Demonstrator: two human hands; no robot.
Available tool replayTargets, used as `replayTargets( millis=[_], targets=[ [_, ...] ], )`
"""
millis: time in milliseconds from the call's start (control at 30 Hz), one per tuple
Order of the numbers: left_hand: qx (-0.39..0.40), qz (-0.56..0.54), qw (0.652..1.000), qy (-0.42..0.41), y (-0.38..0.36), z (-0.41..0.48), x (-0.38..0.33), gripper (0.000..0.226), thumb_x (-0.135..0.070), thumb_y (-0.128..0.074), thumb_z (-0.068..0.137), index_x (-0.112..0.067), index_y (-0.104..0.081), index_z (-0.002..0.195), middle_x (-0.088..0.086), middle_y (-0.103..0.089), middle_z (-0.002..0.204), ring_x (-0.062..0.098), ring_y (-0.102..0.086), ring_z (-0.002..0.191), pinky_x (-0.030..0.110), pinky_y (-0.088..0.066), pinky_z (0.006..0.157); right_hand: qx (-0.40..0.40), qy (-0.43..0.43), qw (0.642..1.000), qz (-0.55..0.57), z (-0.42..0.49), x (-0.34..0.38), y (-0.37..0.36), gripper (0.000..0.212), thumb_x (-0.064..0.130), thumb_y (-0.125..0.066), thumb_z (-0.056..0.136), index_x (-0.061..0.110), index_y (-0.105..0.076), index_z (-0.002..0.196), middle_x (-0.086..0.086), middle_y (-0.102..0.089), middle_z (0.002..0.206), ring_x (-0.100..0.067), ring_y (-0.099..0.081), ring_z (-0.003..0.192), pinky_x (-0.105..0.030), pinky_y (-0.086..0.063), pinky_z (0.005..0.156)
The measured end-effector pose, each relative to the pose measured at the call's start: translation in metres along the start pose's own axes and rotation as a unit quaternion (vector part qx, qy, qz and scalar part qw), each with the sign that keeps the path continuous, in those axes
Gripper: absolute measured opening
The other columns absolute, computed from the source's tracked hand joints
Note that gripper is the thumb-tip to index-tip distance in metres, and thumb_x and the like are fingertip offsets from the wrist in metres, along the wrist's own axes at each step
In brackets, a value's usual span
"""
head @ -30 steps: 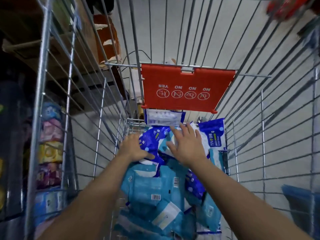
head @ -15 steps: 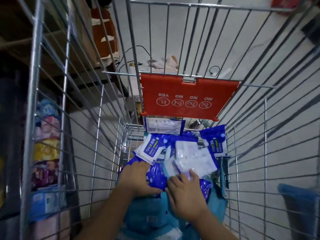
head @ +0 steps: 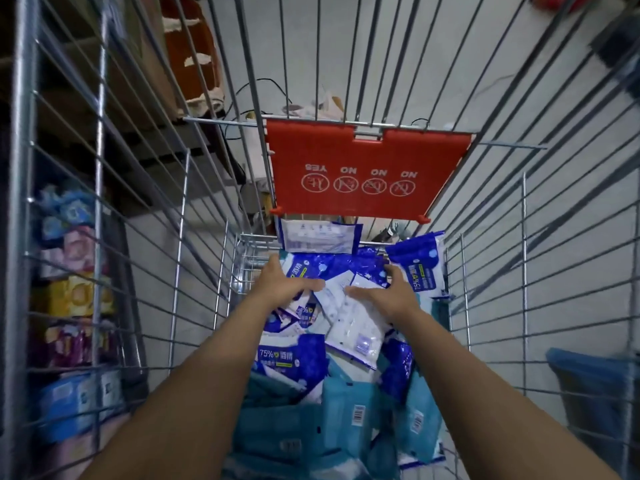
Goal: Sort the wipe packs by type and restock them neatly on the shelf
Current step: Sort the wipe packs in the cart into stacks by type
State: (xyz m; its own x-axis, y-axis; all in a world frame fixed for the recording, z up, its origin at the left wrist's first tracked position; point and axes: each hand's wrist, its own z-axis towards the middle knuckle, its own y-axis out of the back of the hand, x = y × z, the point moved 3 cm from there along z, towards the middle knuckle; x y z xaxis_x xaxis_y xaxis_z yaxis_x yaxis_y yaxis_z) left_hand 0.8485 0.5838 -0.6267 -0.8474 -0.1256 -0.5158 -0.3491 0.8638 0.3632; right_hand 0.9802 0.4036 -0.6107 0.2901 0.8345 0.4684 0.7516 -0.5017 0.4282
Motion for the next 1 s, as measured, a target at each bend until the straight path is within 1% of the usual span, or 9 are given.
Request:
replayTargets(
  millis=[133,200,333,433,533,633,733,900,1000],
  targets=[
    [-0.017,-0.036,0.999,0.017,0.006,0.009,0.000,0.126,-0.050,-0.091,0.047,-0.022,-0.022,0.148,0.007,-0.034,0.151,0.030,-0.039,0.134,0.048,-0.038,0.107,0.023,-0.032,0.999,0.004,0.005,-0.002,-0.003,0.153,0.067,-0.087,0.020,0.038,-0.011,0.150,-0.004,-0.017,0.158,-0.031,-0.020,0.144,-0.050,-0.028,0.114],
    [-0.033,-0.060,0.998,0.001,0.006,0.010,0.003,0.121,-0.047,-0.092,0.046,-0.020,-0.029,0.145,0.006,-0.043,0.145,0.029,-0.047,0.128,0.048,-0.041,0.105,0.023,-0.022,0.999,0.036,0.009,-0.005,-0.008,0.158,0.068,-0.086,0.014,0.033,-0.014,0.150,-0.002,-0.027,0.155,-0.030,-0.030,0.140,-0.051,-0.033,0.111],
    [-0.047,-0.111,0.993,-0.008,-0.005,0.003,0.004,0.123,-0.053,-0.091,0.032,-0.020,-0.037,0.138,0.002,-0.050,0.136,0.025,-0.055,0.117,0.047,-0.046,0.100,0.058,-0.067,0.971,0.223,0.013,-0.009,-0.016,0.089,0.061,-0.086,0.048,0.014,-0.060,0.120,-0.007,-0.070,0.112,-0.025,-0.068,0.098,-0.040,-0.054,0.087],
    [0.023,-0.138,0.990,0.027,-0.012,-0.004,-0.001,0.128,-0.053,-0.094,0.030,-0.020,-0.035,0.139,0.000,-0.052,0.135,0.025,-0.058,0.114,0.046,-0.048,0.098,0.055,-0.074,0.966,0.242,0.008,-0.007,-0.018,0.069,0.049,-0.087,0.057,0.014,-0.064,0.113,-0.004,-0.072,0.103,-0.023,-0.070,0.091,-0.035,-0.056,0.079],
    [0.036,-0.124,0.992,0.011,-0.011,-0.007,-0.004,0.095,-0.039,-0.094,0.049,-0.021,-0.042,0.126,-0.007,-0.054,0.121,0.017,-0.057,0.106,0.035,-0.046,0.092,0.060,-0.040,0.961,0.266,0.000,-0.002,-0.018,0.043,0.027,-0.083,0.071,0.012,-0.066,0.108,-0.005,-0.072,0.100,-0.019,-0.069,0.082,-0.026,-0.054,0.062],
    [0.060,-0.134,0.989,-0.028,-0.015,-0.015,-0.013,0.081,-0.034,-0.095,0.046,-0.029,-0.052,0.114,-0.004,-0.064,0.118,0.016,-0.064,0.101,0.038,-0.053,0.088,0.086,-0.025,0.952,0.293,-0.007,0.002,-0.020,0.050,0.015,-0.082,0.072,0.012,-0.061,0.118,-0.008,-0.072,0.102,-0.022,-0.071,0.082,-0.029,-0.055,0.057],
    [0.100,-0.160,0.981,-0.044,-0.018,-0.028,-0.024,0.057,-0.008,-0.086,0.065,-0.031,-0.055,0.106,-0.006,-0.070,0.102,0.010,-0.068,0.086,0.027,-0.054,0.067,0.098,-0.016,0.933,0.347,-0.012,-0.001,-0.017,0.065,0.006,-0.080,0.072,0.019,-0.049,0.127,-0.011,-0.069,0.110,-0.027,-0.071,0.088,-0.035,-0.057,0.060],
    [0.137,-0.181,0.972,-0.058,-0.019,-0.056,-0.031,0.048,0.005,-0.080,0.068,-0.025,-0.061,0.100,-0.006,-0.074,0.090,0.005,-0.070,0.073,0.019,-0.053,0.057,0.137,-0.005,0.929,0.344,-0.037,-0.005,-0.006,0.053,0.006,-0.077,0.076,0.026,-0.055,0.120,-0.007,-0.071,0.107,-0.025,-0.069,0.092,-0.035,-0.057,0.069],
    [0.152,-0.177,0.970,-0.061,-0.021,-0.078,-0.023,0.059,0.003,-0.085,0.062,-0.022,-0.061,0.110,-0.003,-0.074,0.098,0.014,-0.070,0.092,0.026,-0.056,0.073,0.155,-0.015,0.932,0.327,-0.064,-0.011,-0.002,0.049,0.007,-0.076,0.077,0.020,-0.057,0.121,-0.006,-0.071,0.108,-0.022,-0.069,0.093,-0.029,-0.055,0.064]
  ],
)
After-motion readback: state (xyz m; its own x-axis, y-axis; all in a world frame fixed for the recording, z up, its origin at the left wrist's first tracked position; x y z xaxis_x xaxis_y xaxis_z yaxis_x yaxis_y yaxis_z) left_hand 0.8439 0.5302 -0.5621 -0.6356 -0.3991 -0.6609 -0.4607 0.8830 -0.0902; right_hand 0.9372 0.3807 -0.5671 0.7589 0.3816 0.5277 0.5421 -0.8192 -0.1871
